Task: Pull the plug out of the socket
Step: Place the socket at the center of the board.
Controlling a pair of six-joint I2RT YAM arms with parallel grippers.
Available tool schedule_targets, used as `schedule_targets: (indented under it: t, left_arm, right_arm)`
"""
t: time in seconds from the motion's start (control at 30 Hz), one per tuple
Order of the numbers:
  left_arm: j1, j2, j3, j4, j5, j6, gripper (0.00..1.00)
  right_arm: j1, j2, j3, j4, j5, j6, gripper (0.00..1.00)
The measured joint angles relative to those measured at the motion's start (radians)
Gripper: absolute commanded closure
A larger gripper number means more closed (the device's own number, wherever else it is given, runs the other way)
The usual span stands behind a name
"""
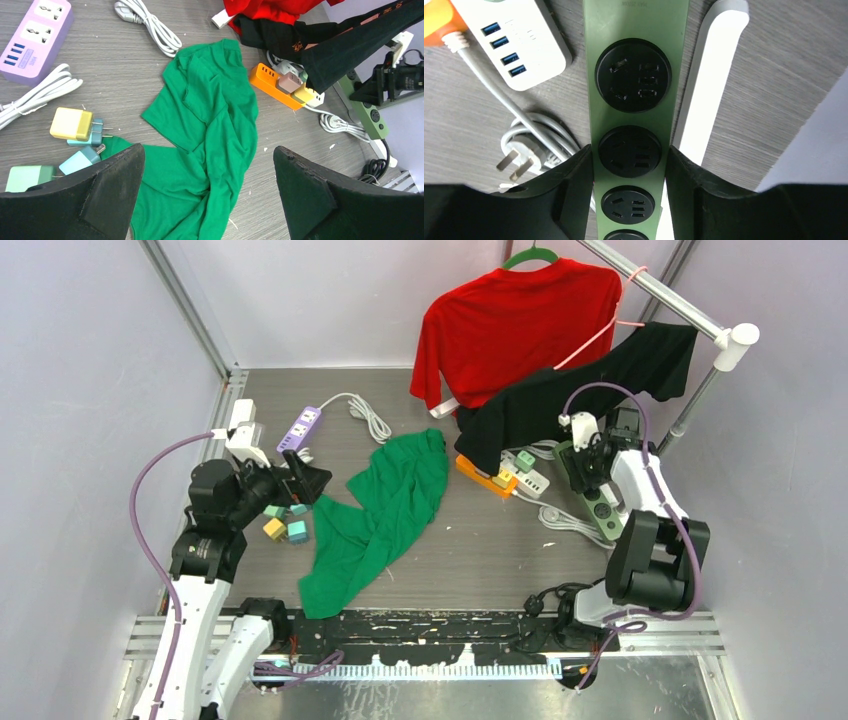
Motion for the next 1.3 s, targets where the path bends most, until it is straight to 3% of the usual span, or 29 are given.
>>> schedule_targets:
  t: [0.1,0.53,0.57,0.63,0.73,1.03,1.3]
  left_arm:
    - [0.0,0.0,0.0,0.0,0.0,0.002,0.02]
    - [0.0,-0.012,-0.006,0.0,0.005,0.002,0.02]
    - [0.0,-0.013,-0.006,0.0,0.005,0.002,0.02]
    - [0.0,-0.015,-0.007,0.0,0.008,0.002,0.02]
    - [0.002,-0.015,-0.013,0.001,0.013,0.001,0.02]
    - [0.015,-0.01,-0.024,0.001,0.019,0.001,0.02]
    - [0.015,0.017,-0.026,0.001,0.019,0.002,0.02]
  right_arm:
    - [0.01,0.057,0.001,0.024,0.018,0.048,0.78]
    - [0.051,0.103,-0.038,0.143,0.092,0.174,0.5]
    - [0.051,0.103,-0.04,0.147,0.094,0.178,0.48]
    - [0.051,0.103,-0.042,0.15,0.095,0.183,0.33]
    - [0.051,0.1,-0.048,0.156,0.093,0.196,0.25]
    - [0.027,-0.009,-0.069,0.145,0.032,0.202,0.2]
    - [-0.023,-0.217,-0.123,0.122,-0.163,0.153,0.15]
